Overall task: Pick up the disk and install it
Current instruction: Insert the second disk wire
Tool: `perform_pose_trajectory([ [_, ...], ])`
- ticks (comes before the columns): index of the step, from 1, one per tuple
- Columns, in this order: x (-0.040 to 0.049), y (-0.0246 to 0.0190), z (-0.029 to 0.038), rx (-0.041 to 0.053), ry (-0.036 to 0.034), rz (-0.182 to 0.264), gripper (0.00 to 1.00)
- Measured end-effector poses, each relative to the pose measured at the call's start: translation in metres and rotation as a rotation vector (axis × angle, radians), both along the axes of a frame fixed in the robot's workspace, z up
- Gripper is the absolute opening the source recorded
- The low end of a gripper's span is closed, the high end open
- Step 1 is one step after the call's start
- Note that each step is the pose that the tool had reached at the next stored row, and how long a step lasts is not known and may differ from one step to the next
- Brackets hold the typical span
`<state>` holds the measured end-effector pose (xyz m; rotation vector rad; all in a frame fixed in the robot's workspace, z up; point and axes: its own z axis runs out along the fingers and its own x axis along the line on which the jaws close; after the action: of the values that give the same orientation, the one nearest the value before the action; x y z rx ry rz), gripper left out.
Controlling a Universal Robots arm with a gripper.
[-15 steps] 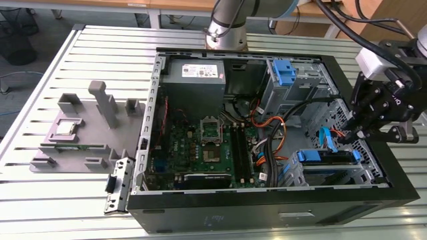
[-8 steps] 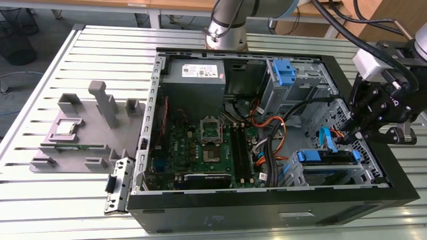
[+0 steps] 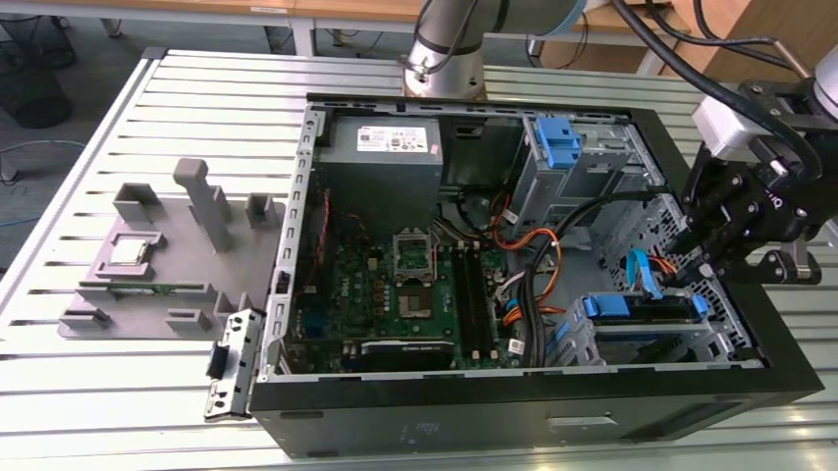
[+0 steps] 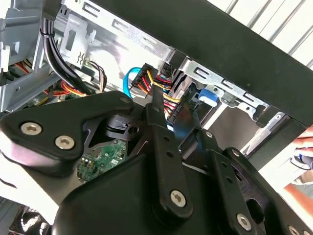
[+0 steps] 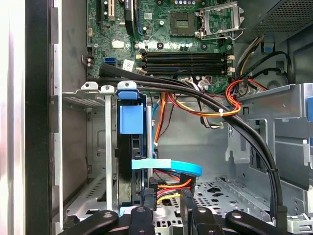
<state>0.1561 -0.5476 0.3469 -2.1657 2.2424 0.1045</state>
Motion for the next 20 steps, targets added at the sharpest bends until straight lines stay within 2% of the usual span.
perform_pose_trajectory([
  [4, 0.0000, -0.0026, 0.0004, 0.0000, 0.0000, 0.000, 0.35],
  [10, 0.0000, -0.0132, 0.0002, 0.0020, 0.0000, 0.000, 0.35],
  [13, -0.0003, -0.0147, -0.0016, 0.0065, -0.0004, 0.000, 0.35],
  [16, -0.0015, -0.0154, -0.0033, 0.0147, -0.0011, 0.000, 0.35],
  [20, -0.0029, -0.0166, -0.0043, 0.0178, -0.0013, 0.000, 0.35],
])
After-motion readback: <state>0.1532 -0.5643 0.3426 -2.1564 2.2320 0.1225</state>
